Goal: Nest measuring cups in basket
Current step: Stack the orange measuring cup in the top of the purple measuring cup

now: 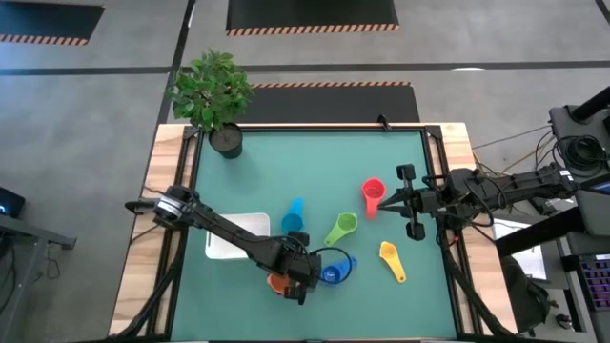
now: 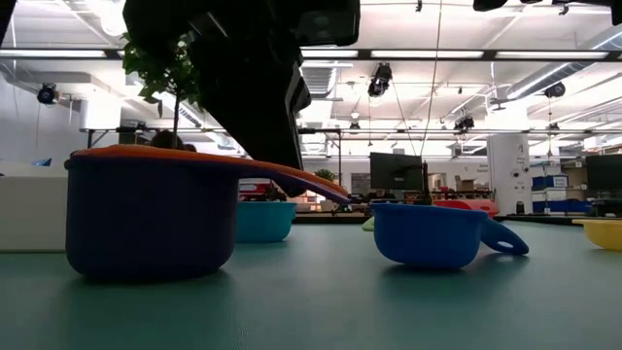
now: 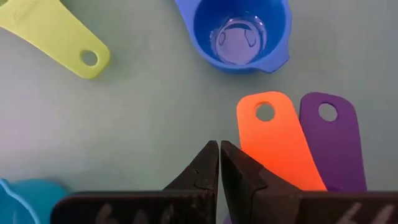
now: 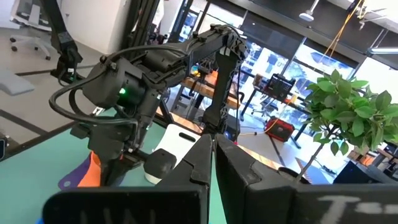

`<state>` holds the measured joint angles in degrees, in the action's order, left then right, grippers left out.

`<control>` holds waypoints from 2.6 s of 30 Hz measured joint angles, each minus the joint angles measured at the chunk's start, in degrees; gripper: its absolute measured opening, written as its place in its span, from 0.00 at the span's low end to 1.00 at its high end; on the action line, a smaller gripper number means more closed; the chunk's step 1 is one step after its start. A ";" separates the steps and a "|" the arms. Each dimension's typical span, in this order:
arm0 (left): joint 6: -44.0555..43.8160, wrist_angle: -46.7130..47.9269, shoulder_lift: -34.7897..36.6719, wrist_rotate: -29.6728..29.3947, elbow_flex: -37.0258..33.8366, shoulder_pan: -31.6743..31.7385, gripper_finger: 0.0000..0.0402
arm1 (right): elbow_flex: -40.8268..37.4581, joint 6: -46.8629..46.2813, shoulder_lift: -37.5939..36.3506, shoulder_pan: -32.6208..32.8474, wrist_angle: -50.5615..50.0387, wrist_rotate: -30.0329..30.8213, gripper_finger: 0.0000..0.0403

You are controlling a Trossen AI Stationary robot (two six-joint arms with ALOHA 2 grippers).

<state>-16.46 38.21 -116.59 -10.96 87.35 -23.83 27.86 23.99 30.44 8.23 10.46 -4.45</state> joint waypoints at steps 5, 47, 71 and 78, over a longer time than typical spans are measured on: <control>0.07 -0.05 1.18 0.47 0.00 -0.22 0.00 | 0.01 0.02 0.00 0.02 0.02 0.00 0.02; -21.45 -4.83 11.69 -18.20 -5.97 -20.61 0.00 | 8.76 -24.65 36.96 7.50 11.74 -9.47 0.02; -29.39 -28.52 6.95 -22.84 -15.20 -21.36 0.00 | 12.59 -23.99 55.77 11.39 22.00 1.07 0.02; -29.60 -24.99 0.86 -25.90 -9.80 -21.38 0.00 | 16.07 -23.32 60.17 11.39 21.58 1.11 0.02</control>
<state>-46.06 13.22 -115.73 -36.86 77.55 -45.21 43.92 0.67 90.61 19.62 32.04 -3.33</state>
